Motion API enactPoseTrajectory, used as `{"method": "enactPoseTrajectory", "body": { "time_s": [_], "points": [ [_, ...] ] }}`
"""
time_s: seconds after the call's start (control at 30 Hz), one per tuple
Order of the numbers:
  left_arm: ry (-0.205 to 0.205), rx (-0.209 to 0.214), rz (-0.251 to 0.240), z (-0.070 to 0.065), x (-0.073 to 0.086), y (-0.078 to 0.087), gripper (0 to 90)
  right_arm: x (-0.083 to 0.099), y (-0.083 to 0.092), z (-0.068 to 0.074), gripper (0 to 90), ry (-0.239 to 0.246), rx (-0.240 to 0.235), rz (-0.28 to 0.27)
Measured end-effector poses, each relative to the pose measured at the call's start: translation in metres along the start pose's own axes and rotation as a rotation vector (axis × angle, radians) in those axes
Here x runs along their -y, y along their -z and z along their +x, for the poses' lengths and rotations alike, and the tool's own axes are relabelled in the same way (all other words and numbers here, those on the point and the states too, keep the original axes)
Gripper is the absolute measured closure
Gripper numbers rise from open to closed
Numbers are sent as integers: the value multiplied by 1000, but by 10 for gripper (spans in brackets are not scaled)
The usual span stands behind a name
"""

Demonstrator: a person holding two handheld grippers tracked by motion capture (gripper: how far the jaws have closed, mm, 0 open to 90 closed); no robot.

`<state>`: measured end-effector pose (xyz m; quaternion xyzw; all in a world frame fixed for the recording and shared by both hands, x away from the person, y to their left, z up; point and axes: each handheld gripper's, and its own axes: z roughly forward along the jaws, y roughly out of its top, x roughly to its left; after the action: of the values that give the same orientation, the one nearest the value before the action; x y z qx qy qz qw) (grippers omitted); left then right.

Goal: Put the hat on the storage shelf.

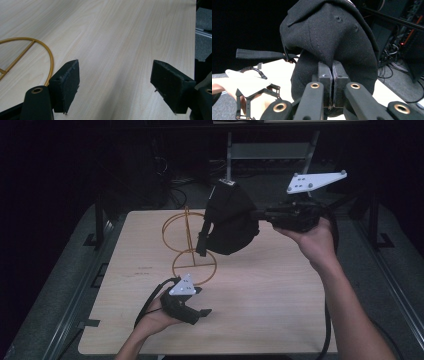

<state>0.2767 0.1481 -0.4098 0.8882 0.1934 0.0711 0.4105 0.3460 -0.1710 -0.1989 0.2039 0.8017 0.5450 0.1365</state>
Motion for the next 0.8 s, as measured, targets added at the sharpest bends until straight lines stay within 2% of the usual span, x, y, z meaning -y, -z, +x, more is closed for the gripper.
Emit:
{"method": "enactPoseTrajectory", "body": {
  "time_s": [0.07, 0.1, 0.27, 0.37, 0.43, 0.53, 0.8],
  "points": [
    [1, -1, -1, 0, 0, 0, 232, -3, -3, 1, 880, 6, -9, 7],
    [1, -2, -2, 0, 0, 0, 232, -11, -10, 2, 879, 18, -20, 18],
    [-6, 0, 2, 0, 0, 1, 233, -28, -27, 4, 879, 33, -52, 35],
    [-5, 3, 1, 0, 0, 1, 234, -38, -38, 2, 878, 51, -66, 63],
    [-4, 5, -7, 0, 0, 1, 235, -41, -42, 2, 878, 48, -71, 76],
    [-17, 7, -14, 0, -1, 2, 239, -51, -55, 1, 878, 59, -77, 108],
    [-3, 1, -23, 1, -1, 2, 243, -68, -76, 2, 879, 56, -98, 114]
  ]
}}
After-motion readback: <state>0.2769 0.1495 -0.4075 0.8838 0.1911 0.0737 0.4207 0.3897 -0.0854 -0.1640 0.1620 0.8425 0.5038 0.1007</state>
